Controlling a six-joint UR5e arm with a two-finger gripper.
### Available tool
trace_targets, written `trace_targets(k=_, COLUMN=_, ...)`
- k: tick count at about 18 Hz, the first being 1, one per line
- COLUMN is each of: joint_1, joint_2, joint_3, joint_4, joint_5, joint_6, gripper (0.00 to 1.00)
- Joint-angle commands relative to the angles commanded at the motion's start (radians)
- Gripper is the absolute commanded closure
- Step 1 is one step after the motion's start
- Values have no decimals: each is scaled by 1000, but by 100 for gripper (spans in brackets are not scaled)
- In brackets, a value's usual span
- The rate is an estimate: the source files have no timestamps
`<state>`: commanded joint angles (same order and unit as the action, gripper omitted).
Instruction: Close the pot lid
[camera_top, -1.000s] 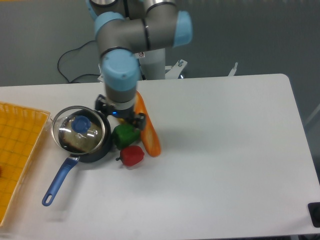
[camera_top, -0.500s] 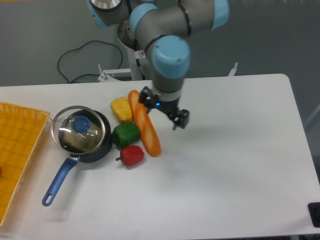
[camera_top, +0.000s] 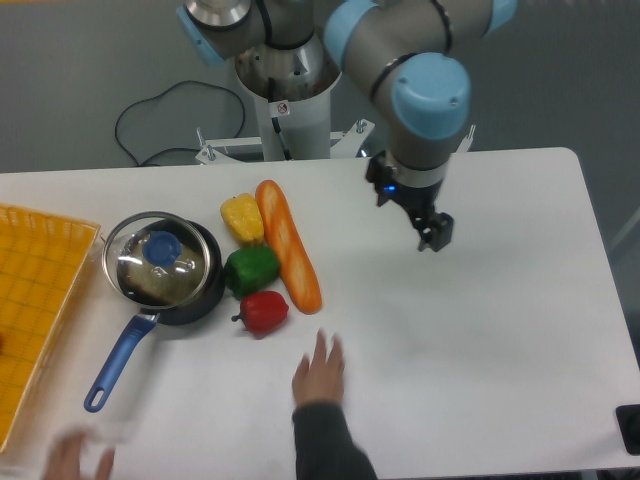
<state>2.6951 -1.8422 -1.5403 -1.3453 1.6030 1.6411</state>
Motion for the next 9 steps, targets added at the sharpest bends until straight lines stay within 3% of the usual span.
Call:
trace_targets(k=4, joint_1=78, joint_2=-29, joint_3=45, joint_4=2, joint_5=-2, joint_6=132, gripper=0)
trace_targets(k=9, joint_1=129, joint_2=-51, joint_3=63, joint_4=3, joint_5=-3, joint_6=151, gripper=0)
